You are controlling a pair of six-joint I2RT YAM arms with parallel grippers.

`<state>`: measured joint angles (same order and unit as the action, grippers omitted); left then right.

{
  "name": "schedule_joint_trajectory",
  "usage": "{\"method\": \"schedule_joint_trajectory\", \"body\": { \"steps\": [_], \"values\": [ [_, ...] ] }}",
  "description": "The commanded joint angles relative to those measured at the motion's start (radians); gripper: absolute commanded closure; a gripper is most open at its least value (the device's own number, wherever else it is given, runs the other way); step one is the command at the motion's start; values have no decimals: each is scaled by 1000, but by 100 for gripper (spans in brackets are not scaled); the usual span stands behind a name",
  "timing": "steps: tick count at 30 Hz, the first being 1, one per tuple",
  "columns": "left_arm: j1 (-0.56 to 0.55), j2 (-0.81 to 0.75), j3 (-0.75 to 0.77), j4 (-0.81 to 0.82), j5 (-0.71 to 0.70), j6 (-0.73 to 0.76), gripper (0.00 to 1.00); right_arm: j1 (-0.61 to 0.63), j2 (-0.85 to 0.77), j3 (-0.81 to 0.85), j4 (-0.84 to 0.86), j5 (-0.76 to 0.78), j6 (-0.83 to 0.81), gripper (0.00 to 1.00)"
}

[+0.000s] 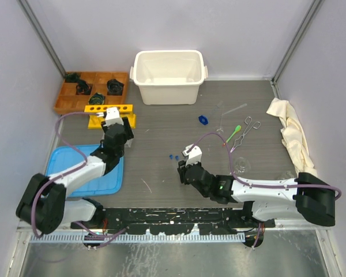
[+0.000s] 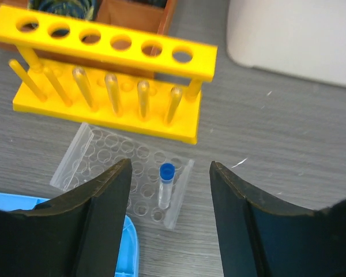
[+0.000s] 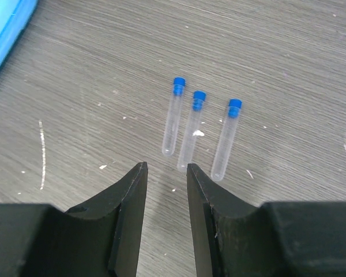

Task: Organize the chemistry lab equipment
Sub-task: Insert the test tube into the slot of the test tube rack, then pick up the test tube at the center of the board.

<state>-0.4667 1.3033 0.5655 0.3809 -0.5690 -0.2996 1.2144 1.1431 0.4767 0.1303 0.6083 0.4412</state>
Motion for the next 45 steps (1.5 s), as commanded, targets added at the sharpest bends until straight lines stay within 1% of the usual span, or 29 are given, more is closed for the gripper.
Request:
{"method": "schedule_joint_trajectory", "body": {
  "steps": [1,4,6,10,14,18,23,33,35,39,45],
  "values": [
    [0,-193,-2,-57,38,-66,42,-53,-13,57,-77,14,70,60],
    [-3,-284,-2,-155,131,-114,43,-123,5,82,-158,-18,117,60],
    [-6,-329,0,-238,185,-148,45,-169,10,85,-174,-53,132,60],
    [-7,-384,-13,-326,309,-209,48,-244,52,103,-189,-139,134,61],
    [-8,-356,2,-390,473,-258,51,-272,143,153,-226,-173,123,62],
    [-15,-284,35,-464,555,-271,52,-278,201,185,-231,-196,121,63],
    [-19,-259,30,-468,592,-275,53,-287,245,199,-225,-208,119,62],
    [-30,-280,50,-494,631,-273,53,-293,332,229,-222,-225,123,64],
    [-36,-280,62,-508,630,-263,53,-294,342,229,-218,-226,128,68],
    [-38,-276,75,-522,633,-255,53,-295,353,228,-215,-232,134,79],
    [-40,-256,80,-517,644,-258,53,-294,325,212,-213,-233,137,89]
  ]
}}
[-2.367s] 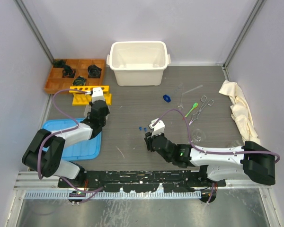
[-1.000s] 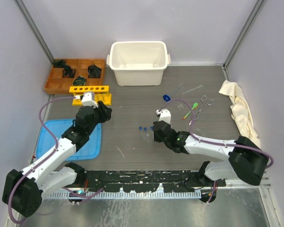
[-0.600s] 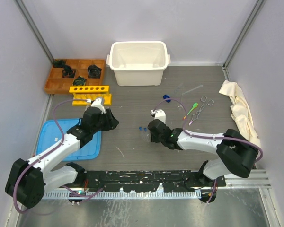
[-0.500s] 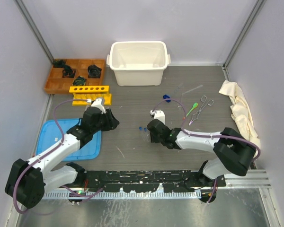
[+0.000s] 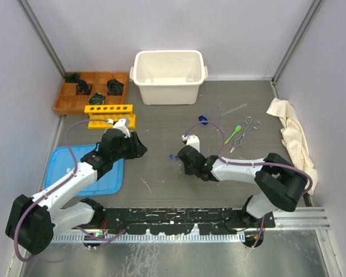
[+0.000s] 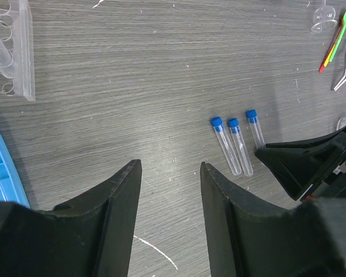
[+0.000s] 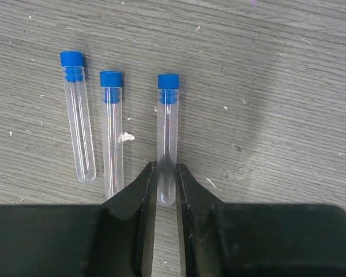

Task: Organize the chemistry lab equipment
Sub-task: Pick up the test tube at the center of the board.

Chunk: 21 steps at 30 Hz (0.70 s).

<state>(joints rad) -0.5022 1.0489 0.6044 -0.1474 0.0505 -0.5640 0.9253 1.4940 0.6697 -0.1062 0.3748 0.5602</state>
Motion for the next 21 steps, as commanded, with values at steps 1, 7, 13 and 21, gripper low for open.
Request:
{"method": "schedule_joint_trajectory", "body": {
  "steps": [1,7,13,21],
  "values": [
    [-4,2,41,16,28,4,53,-4,-40,12,34,-6,13,90],
    [-13,27,43,40,40,-7,53,63,-160,-43,124,29,-42,91],
    [-27,36,52,64,78,-39,53,215,-230,-72,242,116,-128,91],
    [-59,8,34,157,174,-130,50,303,-174,-30,335,133,-168,90]
  ]
}}
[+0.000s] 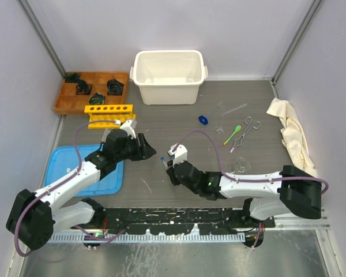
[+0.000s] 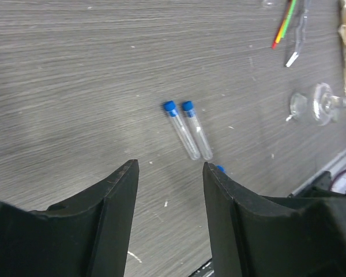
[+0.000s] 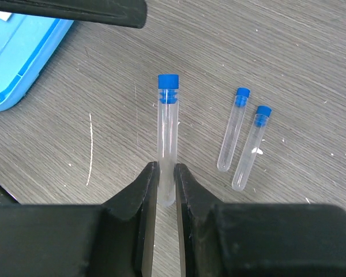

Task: Organize the chemistry lab equipment
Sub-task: Pick up the test tube at the center of the board.

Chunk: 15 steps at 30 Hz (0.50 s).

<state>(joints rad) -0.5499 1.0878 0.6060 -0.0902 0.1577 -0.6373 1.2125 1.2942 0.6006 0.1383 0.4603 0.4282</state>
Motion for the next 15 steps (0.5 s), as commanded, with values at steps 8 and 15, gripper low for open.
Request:
{"method": "schedule_joint_trajectory", "body": {
  "steps": [8,15],
  "values": [
    [-14,-48,3,150,114,-132,51,30,44,64,120,67,-52,89],
    [-22,-31,0,153,135,-159,52,32,18,61,124,86,-60,89]
  ]
}}
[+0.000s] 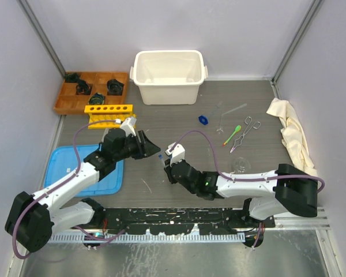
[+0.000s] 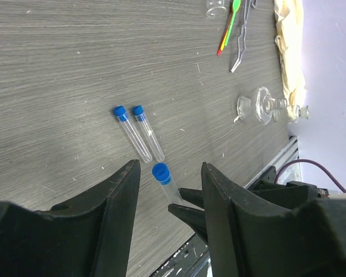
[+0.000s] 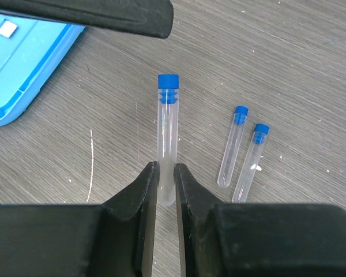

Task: Organize the chemistry lab equipment
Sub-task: Pick up the test tube at the center of the board.

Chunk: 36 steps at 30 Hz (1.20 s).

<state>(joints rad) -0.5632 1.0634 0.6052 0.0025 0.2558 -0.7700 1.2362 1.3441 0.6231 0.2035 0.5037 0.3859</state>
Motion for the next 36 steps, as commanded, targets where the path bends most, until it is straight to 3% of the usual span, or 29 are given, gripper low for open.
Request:
{"method": "schedule_joint_trajectory", "body": {
  "steps": [1,28,36],
  "values": [
    [-11,-2,-1,65,41,-31,52,8,-35,37,60,43,-18,89],
    [-83,88,-14,130,29,-58,57,20,-51,48,57,59,-38,89],
    [-87,87,-15,132,20,-50,79,22,-32,58,46,56,-35,89]
  ]
}}
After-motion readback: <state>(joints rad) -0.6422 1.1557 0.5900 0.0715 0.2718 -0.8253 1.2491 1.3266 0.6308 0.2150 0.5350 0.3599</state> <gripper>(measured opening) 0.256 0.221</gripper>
